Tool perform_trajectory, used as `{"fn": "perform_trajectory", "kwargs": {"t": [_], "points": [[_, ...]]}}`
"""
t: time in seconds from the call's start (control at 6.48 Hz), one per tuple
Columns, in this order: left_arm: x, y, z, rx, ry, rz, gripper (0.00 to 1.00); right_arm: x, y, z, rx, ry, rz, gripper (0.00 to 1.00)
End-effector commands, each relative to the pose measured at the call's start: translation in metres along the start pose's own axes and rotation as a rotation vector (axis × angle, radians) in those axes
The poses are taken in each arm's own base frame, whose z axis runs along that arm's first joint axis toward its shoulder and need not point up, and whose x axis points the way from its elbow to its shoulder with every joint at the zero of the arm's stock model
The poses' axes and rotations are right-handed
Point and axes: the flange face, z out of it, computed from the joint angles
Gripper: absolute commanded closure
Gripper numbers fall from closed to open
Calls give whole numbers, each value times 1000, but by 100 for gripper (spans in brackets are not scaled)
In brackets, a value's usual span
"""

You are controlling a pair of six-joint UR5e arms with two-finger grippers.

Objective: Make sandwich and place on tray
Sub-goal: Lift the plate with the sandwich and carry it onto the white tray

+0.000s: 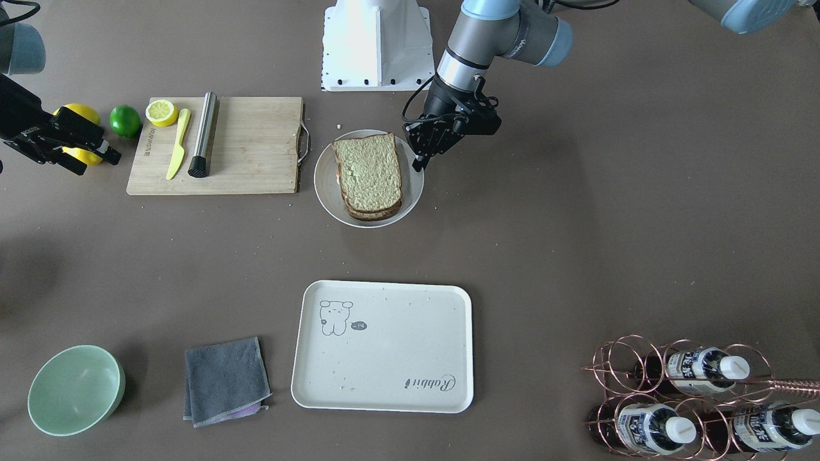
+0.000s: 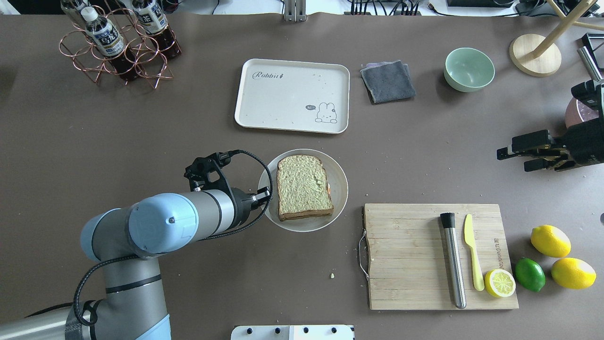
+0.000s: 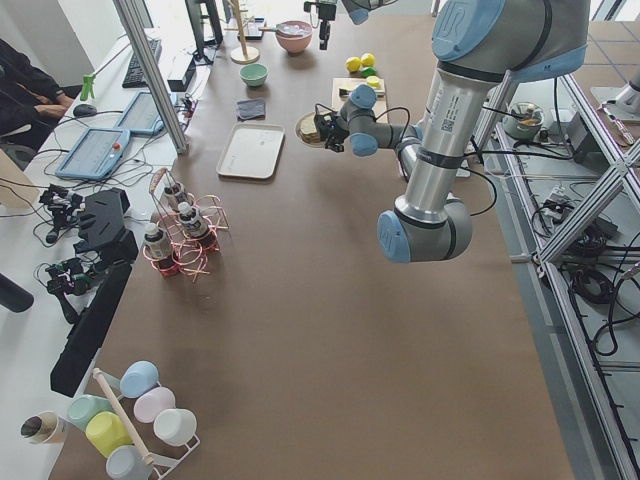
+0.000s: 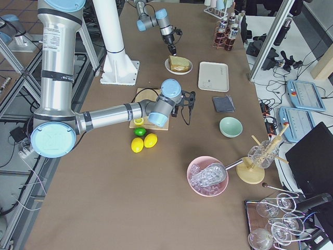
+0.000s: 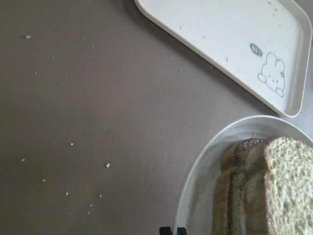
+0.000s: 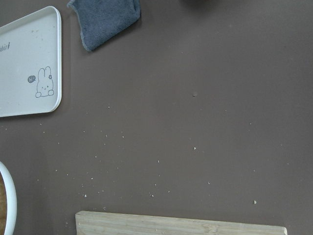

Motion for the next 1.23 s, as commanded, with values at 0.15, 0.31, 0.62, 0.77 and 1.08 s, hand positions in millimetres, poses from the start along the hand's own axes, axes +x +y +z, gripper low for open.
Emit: {"fn": "perform_trajectory", "kwargs": {"t": [0.15,0.31,0.62,0.77,1.08], "points": [[59,-90,61,143,-37,-231,100,-2,1,-1,-4,-4,-1,0],[74,-118,81,182,-50,-248,100,-1,1,-1,-3,-3,0,0],[63,-157,140,215,-51,-245,100,-1,0,-1,-1,-3,0,0],[63,-153,142,208,-54,-243,100,1,1,-2,-1,-1,3,0],[66,-126,148,177,-55,-226,100,4,2,-3,1,2,7,0]]}}
